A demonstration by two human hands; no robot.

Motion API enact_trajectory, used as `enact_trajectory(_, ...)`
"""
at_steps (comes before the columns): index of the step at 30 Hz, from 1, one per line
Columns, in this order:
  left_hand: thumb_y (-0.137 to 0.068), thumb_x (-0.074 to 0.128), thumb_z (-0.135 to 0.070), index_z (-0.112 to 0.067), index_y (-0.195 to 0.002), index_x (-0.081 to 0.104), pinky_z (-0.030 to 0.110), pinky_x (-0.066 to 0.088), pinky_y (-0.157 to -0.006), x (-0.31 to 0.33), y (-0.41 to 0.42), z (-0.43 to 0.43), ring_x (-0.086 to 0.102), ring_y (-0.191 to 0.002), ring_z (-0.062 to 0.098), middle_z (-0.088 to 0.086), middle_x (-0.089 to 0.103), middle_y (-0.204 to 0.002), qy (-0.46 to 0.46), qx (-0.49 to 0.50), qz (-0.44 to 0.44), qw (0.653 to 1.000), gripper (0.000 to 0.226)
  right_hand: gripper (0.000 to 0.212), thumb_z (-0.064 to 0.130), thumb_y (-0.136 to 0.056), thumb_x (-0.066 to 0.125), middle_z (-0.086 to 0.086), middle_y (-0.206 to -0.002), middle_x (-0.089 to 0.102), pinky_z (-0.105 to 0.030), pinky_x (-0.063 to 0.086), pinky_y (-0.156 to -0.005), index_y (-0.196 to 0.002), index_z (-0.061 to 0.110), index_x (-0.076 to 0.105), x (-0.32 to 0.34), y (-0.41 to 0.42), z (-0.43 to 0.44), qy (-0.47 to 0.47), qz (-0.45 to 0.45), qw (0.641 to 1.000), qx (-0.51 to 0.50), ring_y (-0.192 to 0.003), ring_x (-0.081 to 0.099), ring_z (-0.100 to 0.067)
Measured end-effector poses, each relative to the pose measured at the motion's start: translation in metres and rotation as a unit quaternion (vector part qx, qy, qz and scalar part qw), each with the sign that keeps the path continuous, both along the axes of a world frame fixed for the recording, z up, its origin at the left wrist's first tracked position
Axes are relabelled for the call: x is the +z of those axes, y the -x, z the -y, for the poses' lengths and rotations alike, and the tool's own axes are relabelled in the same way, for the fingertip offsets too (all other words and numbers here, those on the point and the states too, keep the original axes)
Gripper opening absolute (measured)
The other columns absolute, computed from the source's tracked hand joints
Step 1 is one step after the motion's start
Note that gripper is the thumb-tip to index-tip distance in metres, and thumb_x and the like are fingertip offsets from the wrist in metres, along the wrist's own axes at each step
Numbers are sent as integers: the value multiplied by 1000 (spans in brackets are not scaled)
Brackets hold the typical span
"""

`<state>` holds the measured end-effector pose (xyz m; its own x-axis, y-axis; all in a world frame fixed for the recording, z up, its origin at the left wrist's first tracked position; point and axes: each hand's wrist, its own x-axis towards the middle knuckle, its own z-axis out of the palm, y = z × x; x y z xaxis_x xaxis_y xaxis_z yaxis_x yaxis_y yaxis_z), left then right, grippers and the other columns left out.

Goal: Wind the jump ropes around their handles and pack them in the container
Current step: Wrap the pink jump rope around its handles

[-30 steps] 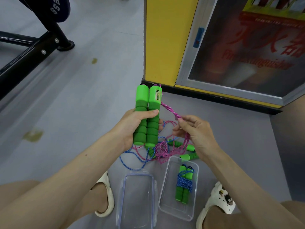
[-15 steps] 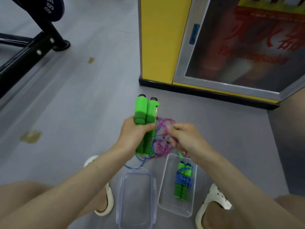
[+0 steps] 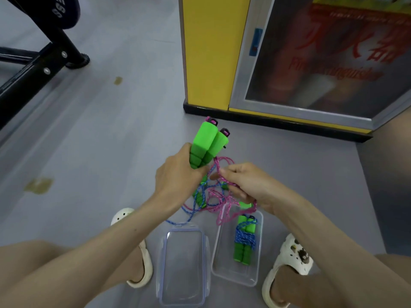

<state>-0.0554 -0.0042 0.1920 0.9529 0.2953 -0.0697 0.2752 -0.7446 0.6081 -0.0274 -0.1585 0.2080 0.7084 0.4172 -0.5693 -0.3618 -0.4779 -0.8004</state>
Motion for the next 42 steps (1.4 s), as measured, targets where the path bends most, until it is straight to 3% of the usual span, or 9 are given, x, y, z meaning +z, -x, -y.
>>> enact_trajectory(5,-83,64,-37,-29,-95,46,31,32,-64,-7,9,9,59,-87,28,-8,56,-78,-16,-33,23,999,23,27,18,-102,39,9,-29,31,-16,20,-31,-110,1,58,-6,15,-7,33,2,999,38,-24,24,-3)
enact_trajectory(9,-88,58,-33,-23,-116,50,32,36,-62,-13,9,5,62,-87,30,0,67,-92,-126,-101,92,983,31,28,12,-102,35,-4,-49,52,-15,32,-34,-101,-5,58,-6,11,-6,36,36,998,35,-29,41,-6)
enact_trajectory(13,-65,80,-24,-12,-107,61,26,29,-43,-19,14,3,60,-54,29,3,60,-65,-227,-151,136,952,48,31,12,-100,40,-10,-65,61,-14,34,-44,-89,-7,62,-8,10,-8,43,63,997,33,-51,52,-10)
enact_trajectory(20,-46,84,-13,-10,-97,65,16,10,-43,-9,11,6,55,-48,25,3,53,-60,-326,-126,127,928,55,50,32,-95,51,-10,-61,45,-16,21,-35,-109,-16,56,-5,10,-9,-60,-11,997,-48,-34,27,-5)
enact_trajectory(26,-43,82,-9,-6,-106,67,26,23,-44,-19,18,12,52,-51,25,7,52,-64,-341,-144,168,913,66,59,66,-83,48,2,-41,41,-17,21,-37,-59,12,48,-2,14,-10,-46,-35,993,-107,-32,25,-6)
enact_trajectory(30,-69,71,-36,-17,-139,44,28,35,-48,-19,25,21,53,-79,22,4,48,-92,-207,-141,98,963,78,52,57,-87,53,-1,-43,40,-17,22,-35,-55,16,47,-3,7,-11,-40,-19,983,-177,-31,28,-8)
enact_trajectory(34,-73,65,-55,-44,-136,27,30,51,-75,-10,18,18,54,-96,11,-7,38,-106,124,-123,-1,985,74,47,51,-86,56,-3,-47,31,-19,18,-38,-59,13,50,-3,3,-9,-68,-18,973,-220,-37,22,-11)
enact_trajectory(38,-86,66,-42,-32,-127,43,20,50,-58,6,7,15,64,-81,10,1,56,-106,427,-9,-106,898,49,48,49,-89,52,1,-39,31,-18,13,-39,-56,14,46,-2,1,-5,-99,-25,972,-209,-32,19,-9)
enact_trajectory(42,-79,63,-48,-10,-117,60,33,58,-69,10,10,14,69,-72,21,7,71,-90,535,-14,-217,816,54,47,51,-87,50,-2,-41,31,-20,11,-42,-56,16,45,-3,2,-5,-128,-37,970,-201,-31,19,-10)
